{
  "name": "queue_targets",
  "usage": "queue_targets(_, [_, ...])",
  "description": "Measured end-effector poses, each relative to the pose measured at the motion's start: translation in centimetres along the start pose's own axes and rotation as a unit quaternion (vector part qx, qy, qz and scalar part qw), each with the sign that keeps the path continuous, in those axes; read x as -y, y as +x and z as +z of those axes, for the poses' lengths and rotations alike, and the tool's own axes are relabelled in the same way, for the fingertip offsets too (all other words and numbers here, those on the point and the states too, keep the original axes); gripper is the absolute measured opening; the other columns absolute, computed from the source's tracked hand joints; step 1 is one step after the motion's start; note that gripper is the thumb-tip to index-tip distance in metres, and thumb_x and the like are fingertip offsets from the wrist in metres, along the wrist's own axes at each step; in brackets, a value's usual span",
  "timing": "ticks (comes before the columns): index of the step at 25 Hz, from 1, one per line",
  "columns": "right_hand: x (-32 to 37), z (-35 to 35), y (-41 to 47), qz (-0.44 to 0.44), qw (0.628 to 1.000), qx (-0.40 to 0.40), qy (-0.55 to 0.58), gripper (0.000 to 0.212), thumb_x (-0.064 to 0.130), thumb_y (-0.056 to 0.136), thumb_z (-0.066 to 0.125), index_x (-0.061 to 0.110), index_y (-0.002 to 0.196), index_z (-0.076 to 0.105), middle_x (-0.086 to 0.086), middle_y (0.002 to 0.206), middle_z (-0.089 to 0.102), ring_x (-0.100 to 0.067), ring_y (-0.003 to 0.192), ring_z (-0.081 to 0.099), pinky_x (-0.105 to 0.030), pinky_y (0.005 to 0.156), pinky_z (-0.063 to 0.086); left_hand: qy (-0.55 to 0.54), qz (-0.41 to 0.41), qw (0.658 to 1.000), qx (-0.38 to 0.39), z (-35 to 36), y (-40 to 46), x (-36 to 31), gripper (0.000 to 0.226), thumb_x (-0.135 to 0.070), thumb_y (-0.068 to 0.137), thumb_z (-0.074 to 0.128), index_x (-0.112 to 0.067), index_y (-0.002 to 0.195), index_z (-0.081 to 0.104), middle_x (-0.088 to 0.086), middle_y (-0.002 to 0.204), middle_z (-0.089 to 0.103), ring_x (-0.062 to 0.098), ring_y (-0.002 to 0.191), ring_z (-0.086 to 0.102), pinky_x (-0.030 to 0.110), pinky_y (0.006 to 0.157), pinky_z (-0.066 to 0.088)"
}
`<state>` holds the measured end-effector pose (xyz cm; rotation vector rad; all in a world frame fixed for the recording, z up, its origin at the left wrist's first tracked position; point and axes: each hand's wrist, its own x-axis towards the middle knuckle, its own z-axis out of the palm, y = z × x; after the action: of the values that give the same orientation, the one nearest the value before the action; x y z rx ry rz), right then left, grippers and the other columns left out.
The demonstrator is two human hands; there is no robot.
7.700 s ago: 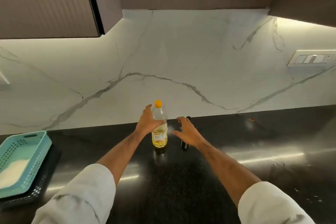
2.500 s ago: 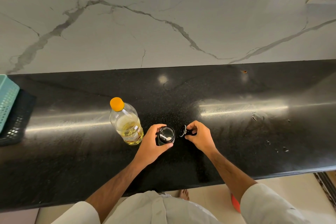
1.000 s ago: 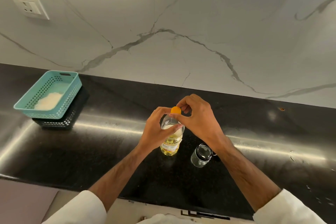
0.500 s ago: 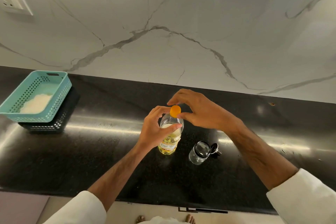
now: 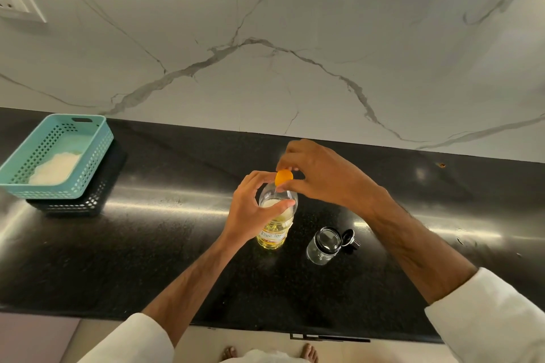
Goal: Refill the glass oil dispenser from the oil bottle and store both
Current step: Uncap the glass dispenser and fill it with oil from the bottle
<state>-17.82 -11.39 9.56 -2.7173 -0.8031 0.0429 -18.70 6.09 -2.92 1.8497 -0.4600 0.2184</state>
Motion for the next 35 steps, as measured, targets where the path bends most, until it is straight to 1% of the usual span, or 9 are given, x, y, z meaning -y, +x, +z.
queue_targets(5, [-0.2,-0.9,0.2,-0.034,0.996,0.071,0.028,0.027,0.010,0.096,0.070,0.018,0.122,0.072,-0.001,0.124,0.062,-0.015,0.117,0.052,-0.032,0.098,0.044,0.001,-0.011,1.000,0.000,0.0,0.0,0.3,0.046,-0.048,0.074,0.081,-0.027,0.112,0.064,-0.010,0.110,0.065,0.018,0.105,0.064,0.044,0.088,0.057])
queue_targets(9, [-0.6,-1.7,-1.1,-0.001,0.987,-0.033,0.160,0.026,0.018,0.090,0.078,0.022,0.115,0.073,0.012,0.112,0.068,-0.005,0.108,0.059,-0.017,0.091,0.046,-0.006,-0.004,1.000,0.000,0.2,-0.2,0.4,0.044,-0.041,0.076,0.083,-0.024,0.113,0.066,-0.010,0.113,0.065,0.021,0.107,0.063,0.047,0.089,0.055])
queue_targets(13, [-0.4,0.6,-5.0,0.095,0.902,-0.158,0.390,0.031,0.013,0.083,0.085,0.018,0.110,0.071,0.003,0.105,0.076,-0.016,0.098,0.071,-0.027,0.088,0.057,-0.022,-0.026,0.999,0.018,0.2,-0.5,-0.1,0.047,-0.035,0.080,0.080,-0.026,0.122,0.061,-0.009,0.122,0.063,0.021,0.117,0.060,0.043,0.096,0.053])
queue_targets(17, [1.3,8.6,-9.8,0.184,0.828,-0.122,0.516,0.031,-0.001,0.083,0.080,0.005,0.112,0.070,-0.012,0.104,0.077,-0.023,0.098,0.075,-0.030,0.089,0.061,-0.052,-0.055,0.996,0.038,-0.7,-2.8,1.1,0.056,-0.036,0.095,0.061,-0.022,0.146,0.042,-0.010,0.149,0.046,0.019,0.142,0.042,0.034,0.115,0.035])
queue_targets(21, [1.9,18.0,-11.3,0.278,0.836,-0.043,0.470,0.034,0.004,0.083,0.084,0.014,0.111,0.069,-0.002,0.103,0.077,-0.009,0.097,0.074,-0.027,0.091,0.060,0.010,-0.142,0.990,0.010,-1.7,-6.8,4.9,0.047,-0.024,0.098,0.059,-0.028,0.142,0.045,-0.010,0.145,0.047,0.014,0.137,0.044,0.044,0.115,0.038])
queue_targets(25, [2.5,24.9,-10.0,0.264,0.908,-0.006,0.326,0.040,0.020,0.087,0.081,0.027,0.123,0.065,0.016,0.115,0.066,0.002,0.107,0.062,-0.023,0.094,0.055,0.057,-0.230,0.969,0.070,-2.2,-10.5,7.5,0.050,-0.014,0.097,0.063,-0.031,0.140,0.046,-0.013,0.142,0.049,0.003,0.132,0.046,0.047,0.114,0.039])
queue_targets(30, [2.7,27.1,-9.6,0.200,0.970,-0.028,0.134,0.039,0.036,0.091,0.076,0.035,0.127,0.062,0.019,0.124,0.064,-0.006,0.119,0.050,-0.026,0.100,0.039,0.069,-0.240,0.961,0.116,-2.8,-11.7,7.8,0.049,-0.014,0.097,0.063,-0.031,0.140,0.047,-0.017,0.143,0.049,-0.002,0.130,0.046,0.039,0.113,0.040])
queue_targets(33, [3.0,26.6,-9.9,0.194,0.974,-0.043,0.109,0.041,0.039,0.091,0.074,0.034,0.129,0.062,0.017,0.127,0.063,-0.007,0.121,0.052,-0.028,0.103,0.040,0.066,-0.241,0.960,0.125,-2.8,-11.2,7.8,0.050,-0.013,0.097,0.063,-0.031,0.140,0.046,-0.016,0.144,0.048,-0.001,0.130,0.046,0.035,0.111,0.040])
queue_targets(35, [3.9,24.8,-10.6,0.215,0.956,-0.114,0.165,0.036,0.037,0.090,0.074,0.029,0.123,0.064,0.014,0.121,0.062,-0.004,0.111,0.055,-0.030,0.095,0.050,0.054,-0.245,0.960,0.122,-2.7,-10.5,7.6,0.050,-0.013,0.097,0.063,-0.032,0.140,0.045,-0.015,0.146,0.047,0.000,0.130,0.047,0.032,0.109,0.039])
